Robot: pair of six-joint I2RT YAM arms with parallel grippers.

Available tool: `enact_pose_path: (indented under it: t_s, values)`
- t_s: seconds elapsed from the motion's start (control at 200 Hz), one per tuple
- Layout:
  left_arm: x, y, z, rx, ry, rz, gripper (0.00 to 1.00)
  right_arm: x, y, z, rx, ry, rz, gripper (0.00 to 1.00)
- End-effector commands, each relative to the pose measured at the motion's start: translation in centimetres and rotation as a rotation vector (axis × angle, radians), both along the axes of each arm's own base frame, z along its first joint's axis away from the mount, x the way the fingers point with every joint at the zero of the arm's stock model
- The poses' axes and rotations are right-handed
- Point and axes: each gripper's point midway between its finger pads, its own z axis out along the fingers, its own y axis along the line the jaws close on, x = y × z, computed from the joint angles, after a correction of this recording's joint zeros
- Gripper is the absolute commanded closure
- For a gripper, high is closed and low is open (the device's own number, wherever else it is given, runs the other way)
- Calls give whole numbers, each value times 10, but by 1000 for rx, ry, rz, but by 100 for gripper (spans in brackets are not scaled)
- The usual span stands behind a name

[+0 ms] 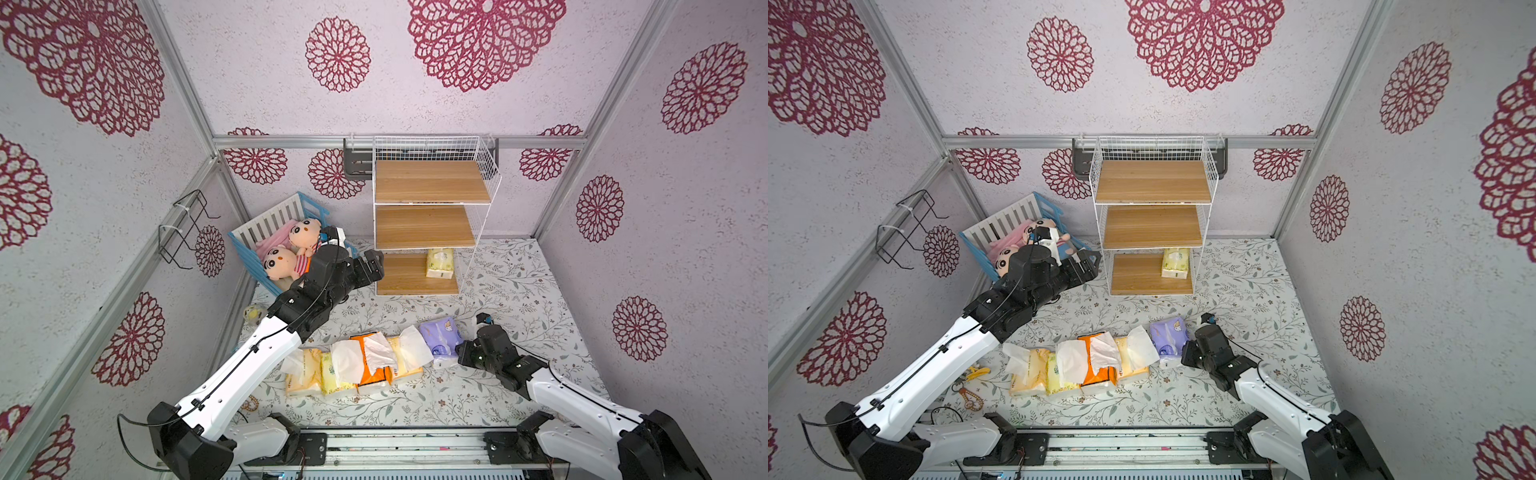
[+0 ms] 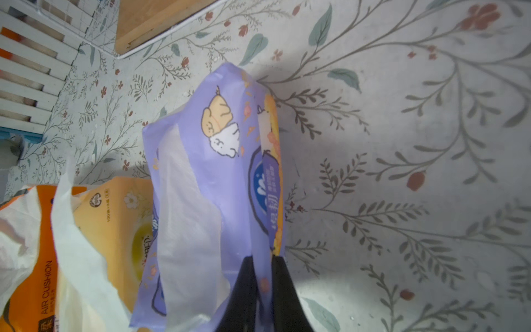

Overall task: Remove the tissue boxes from the shelf
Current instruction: Place the box of tissues at the center of the board.

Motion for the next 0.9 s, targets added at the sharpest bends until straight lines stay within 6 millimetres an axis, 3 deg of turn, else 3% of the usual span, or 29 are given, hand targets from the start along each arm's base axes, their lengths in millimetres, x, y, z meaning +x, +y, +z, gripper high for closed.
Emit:
enact_pose_path:
  t_s: [0.0,0.5,0.595,0.686,0.896]
  values:
    - [2,-6,10,-5,-19,-10,1,-6,10,-1,42,12,16,100]
    - [5,-6,6,2,-18,-1,1,-37,46,-5,210,41,53,98]
    - [5,-6,5,7,-19,1,1,-37,54,0,233,29,65,85]
    - [4,-5,5,13,-18,-1,1,-34,55,6,223,17,57,57]
    - [3,1,7,40,-31,16,0,-14,34,50,153,-122,-40,29]
